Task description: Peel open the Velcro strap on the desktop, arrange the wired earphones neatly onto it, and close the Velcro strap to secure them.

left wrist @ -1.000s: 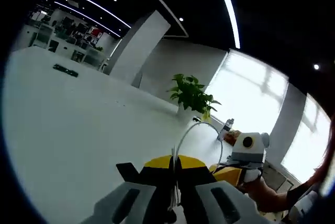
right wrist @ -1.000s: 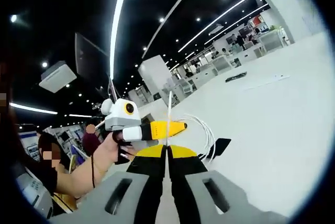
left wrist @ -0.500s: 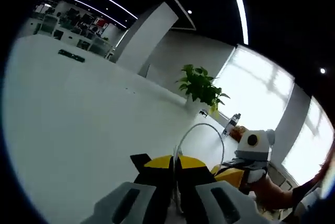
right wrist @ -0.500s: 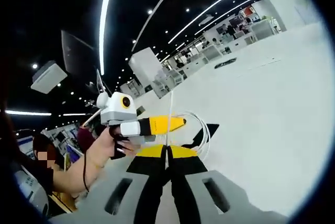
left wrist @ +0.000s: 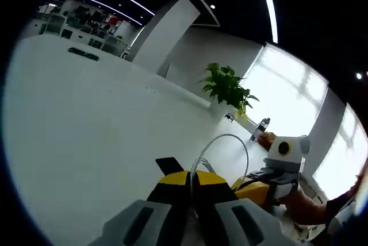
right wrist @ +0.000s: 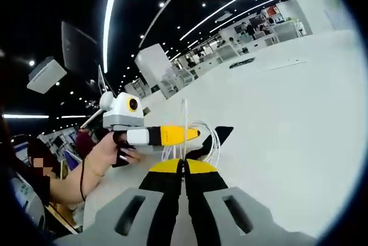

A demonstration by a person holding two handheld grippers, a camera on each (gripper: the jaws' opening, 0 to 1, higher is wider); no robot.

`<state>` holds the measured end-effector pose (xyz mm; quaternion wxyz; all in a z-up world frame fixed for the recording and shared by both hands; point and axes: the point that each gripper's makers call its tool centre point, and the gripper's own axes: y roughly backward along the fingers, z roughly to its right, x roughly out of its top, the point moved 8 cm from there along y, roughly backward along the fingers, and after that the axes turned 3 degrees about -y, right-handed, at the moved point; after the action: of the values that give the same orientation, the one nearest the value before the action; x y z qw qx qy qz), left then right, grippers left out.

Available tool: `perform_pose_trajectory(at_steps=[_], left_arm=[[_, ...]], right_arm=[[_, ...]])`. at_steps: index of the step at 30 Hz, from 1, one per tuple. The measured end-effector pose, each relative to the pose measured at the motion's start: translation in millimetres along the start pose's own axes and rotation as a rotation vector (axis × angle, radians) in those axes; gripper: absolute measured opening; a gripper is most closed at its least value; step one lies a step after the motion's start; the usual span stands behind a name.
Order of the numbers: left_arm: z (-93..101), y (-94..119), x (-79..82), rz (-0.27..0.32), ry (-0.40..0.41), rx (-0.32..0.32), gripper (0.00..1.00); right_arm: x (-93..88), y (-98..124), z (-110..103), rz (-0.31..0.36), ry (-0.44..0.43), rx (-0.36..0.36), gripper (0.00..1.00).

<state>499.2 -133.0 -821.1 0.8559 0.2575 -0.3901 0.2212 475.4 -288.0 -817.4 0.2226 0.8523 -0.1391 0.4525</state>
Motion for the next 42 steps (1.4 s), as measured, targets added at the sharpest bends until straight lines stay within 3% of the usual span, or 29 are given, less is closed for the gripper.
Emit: perform_pose_trajectory(at_steps=[7,21,28,33,39,42], left_arm=[[-1.9,1,-6.1,-0.038,-0.035,0.043,0.09],[-3.7,5,-5.9,-0.024,-0.151,0.096,0.14],[-8.2,8,-4.5,-0.017,-0.160,0.118,0.16],[-8.9,11,-3.7,-0.014,-0.178,0.130,0.16],[-8.4,14,-2.3,0.003,-0.176,0.130,0.16],[-6.4,15,-1.0,0.009,-0.182,0.127,0.16]], right_arm=[[-4.5,-1,0,-0.024,0.010,-0.032,0.05],[-5.3,8,3,-0.019,-0.054,-0.020,0.05],[-2.7,12,-4,0.014,-0.132,0.053,0.05],[-4.4,13,-9,0.008,-0.135,0.082,0.05],[2.3,18,-9,0.057,-0.321,0.181,0.05],[2.8,19,-7,0.064,-0.366,0.206,0.05]])
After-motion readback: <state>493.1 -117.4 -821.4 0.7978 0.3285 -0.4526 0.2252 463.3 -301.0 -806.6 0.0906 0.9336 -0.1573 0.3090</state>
